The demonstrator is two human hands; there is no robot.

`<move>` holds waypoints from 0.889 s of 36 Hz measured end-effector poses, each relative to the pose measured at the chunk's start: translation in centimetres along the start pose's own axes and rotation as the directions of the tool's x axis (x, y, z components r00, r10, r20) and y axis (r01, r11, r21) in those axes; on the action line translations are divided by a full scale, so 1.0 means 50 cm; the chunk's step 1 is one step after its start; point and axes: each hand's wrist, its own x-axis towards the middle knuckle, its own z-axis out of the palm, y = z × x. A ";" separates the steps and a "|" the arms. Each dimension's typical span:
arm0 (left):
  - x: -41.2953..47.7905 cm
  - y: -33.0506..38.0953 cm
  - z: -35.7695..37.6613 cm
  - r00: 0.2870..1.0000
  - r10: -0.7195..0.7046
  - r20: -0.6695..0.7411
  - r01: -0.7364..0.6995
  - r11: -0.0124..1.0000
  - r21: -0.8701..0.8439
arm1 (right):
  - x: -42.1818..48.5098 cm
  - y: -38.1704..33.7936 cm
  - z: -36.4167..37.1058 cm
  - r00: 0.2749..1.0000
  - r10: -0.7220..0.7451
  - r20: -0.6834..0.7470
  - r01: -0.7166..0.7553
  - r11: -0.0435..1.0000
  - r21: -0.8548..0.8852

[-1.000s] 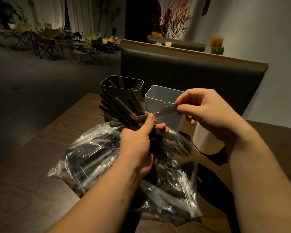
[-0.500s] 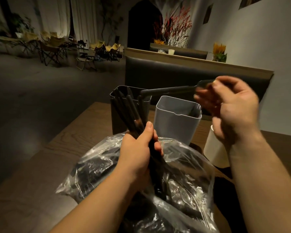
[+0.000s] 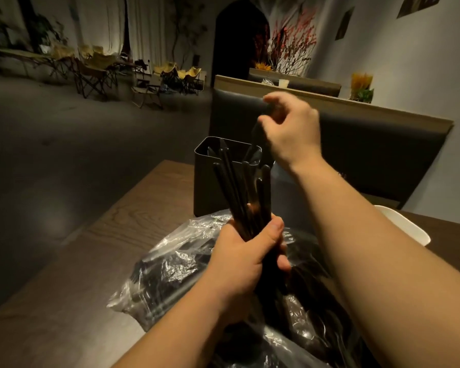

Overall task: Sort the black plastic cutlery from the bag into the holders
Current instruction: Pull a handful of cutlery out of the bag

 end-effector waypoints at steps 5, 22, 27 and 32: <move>-0.007 0.008 0.008 0.996 -0.053 0.077 0.059 0.996 -0.069 | -0.016 0.013 0.025 0.892 0.063 0.448 0.024 0.982 -0.185; -0.029 -0.002 0.022 0.944 -0.190 0.269 0.201 0.979 -0.016 | -0.185 -0.029 -0.195 0.752 0.337 0.567 -0.559 0.781 0.278; -0.030 -0.010 0.020 0.942 -0.207 0.266 0.198 0.978 0.062 | -0.179 -0.052 -0.194 0.672 0.291 0.681 -0.607 0.743 0.282; -0.032 -0.014 0.020 0.941 -0.221 0.254 0.198 0.973 0.116 | -0.184 -0.057 -0.184 0.716 0.284 0.638 -0.545 0.798 0.256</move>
